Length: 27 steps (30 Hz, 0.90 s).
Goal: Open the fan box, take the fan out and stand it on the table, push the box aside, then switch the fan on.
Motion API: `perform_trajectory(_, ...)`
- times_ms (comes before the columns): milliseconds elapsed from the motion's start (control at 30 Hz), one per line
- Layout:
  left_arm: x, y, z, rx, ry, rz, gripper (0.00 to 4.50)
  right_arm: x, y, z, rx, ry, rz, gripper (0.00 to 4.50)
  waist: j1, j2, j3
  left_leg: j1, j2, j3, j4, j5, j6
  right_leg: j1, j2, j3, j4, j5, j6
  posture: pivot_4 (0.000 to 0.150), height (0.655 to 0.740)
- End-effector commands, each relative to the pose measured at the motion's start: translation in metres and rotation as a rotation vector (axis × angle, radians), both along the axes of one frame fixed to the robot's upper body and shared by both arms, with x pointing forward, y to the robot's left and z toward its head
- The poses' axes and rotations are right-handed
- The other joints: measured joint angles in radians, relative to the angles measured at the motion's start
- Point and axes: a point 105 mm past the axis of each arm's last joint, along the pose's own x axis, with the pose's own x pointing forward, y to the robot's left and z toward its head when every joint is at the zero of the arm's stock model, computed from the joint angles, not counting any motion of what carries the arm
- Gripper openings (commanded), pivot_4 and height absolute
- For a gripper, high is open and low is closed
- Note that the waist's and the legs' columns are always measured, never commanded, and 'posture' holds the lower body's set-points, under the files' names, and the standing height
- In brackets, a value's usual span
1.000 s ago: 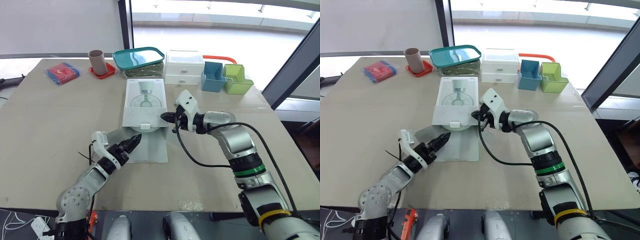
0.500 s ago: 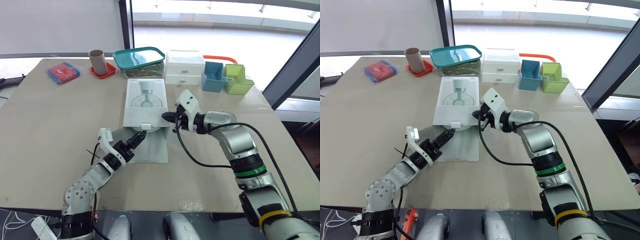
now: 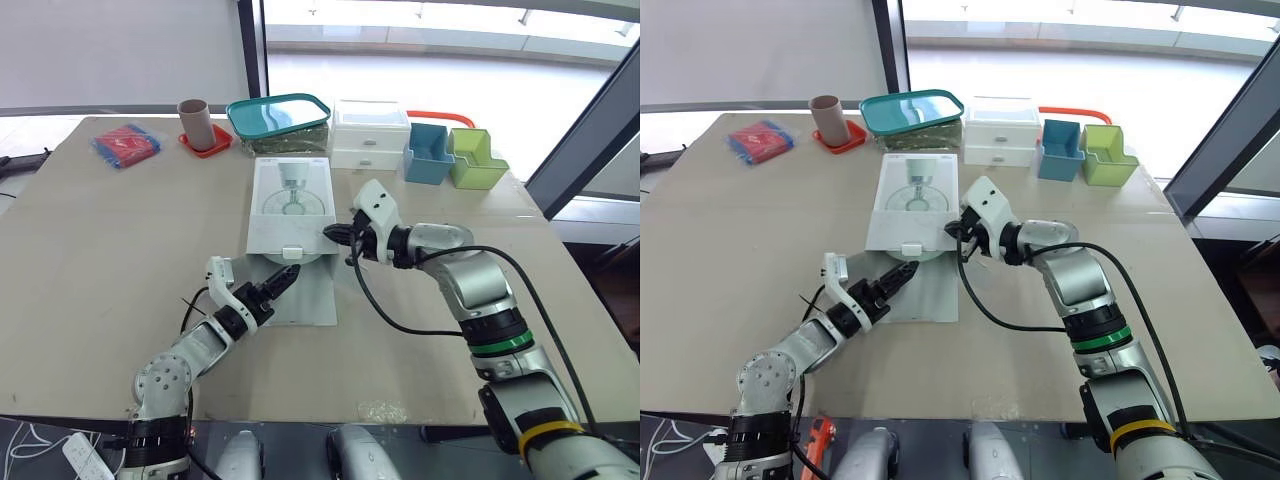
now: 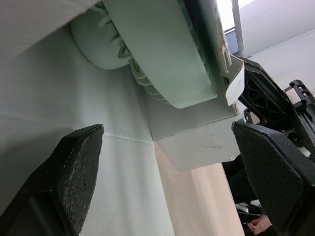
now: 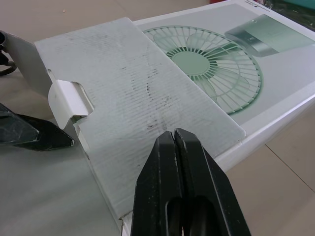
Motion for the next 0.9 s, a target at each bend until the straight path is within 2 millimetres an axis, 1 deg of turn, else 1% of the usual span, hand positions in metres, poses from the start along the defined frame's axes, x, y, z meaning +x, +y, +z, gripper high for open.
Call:
perform_trajectory(33, 0.003, -0.004, 0.008, -0.004, -0.023, 0.000, 4.44, -0.001, -0.001, 0.002, -0.006, -0.015, -0.006, 0.00, 0.001, 0.000, 0.000, 0.000, 0.000, 0.000, 0.000, 0.000, 0.000, 0.000, 0.000, 0.000, 0.000, 0.000, 0.000, 0.150, 0.7400)
perform_trajectory(333, 0.002, -0.001, 0.007, 0.000, -0.005, 0.016, 4.44, -0.002, 0.001, 0.000, 0.000, -0.009, -0.004, 0.00, 0.001, 0.000, 0.000, 0.000, 0.000, 0.000, 0.000, 0.000, 0.000, 0.000, -0.001, 0.000, 0.000, 0.000, 0.000, 0.150, 0.7400)
perform_trajectory(467, 0.006, -0.001, 0.001, 0.031, 0.026, 0.034, 4.44, -0.002, 0.001, 0.001, 0.004, -0.013, -0.006, 0.00, 0.001, 0.000, 0.000, 0.000, -0.001, 0.000, 0.000, 0.000, 0.000, 0.000, -0.001, 0.000, 0.000, 0.000, 0.000, 0.150, 0.7400)
perform_trajectory(700, 0.013, -0.008, 0.009, 0.008, 0.020, 0.028, 4.44, -0.001, 0.000, 0.002, -0.004, -0.023, -0.014, 0.00, 0.002, 0.000, 0.000, 0.000, -0.001, 0.000, 0.000, 0.000, 0.000, 0.000, -0.001, 0.000, -0.001, 0.000, 0.000, 0.150, 0.7400)
perform_trajectory(900, 0.015, -0.005, 0.012, -0.022, 0.015, 0.041, 4.44, -0.001, -0.003, 0.000, -0.010, -0.023, -0.021, 0.00, 0.002, 0.000, 0.000, 0.000, -0.001, 0.000, -0.001, 0.000, 0.000, 0.000, -0.001, 0.000, -0.002, 0.000, 0.001, 0.150, 0.7400)
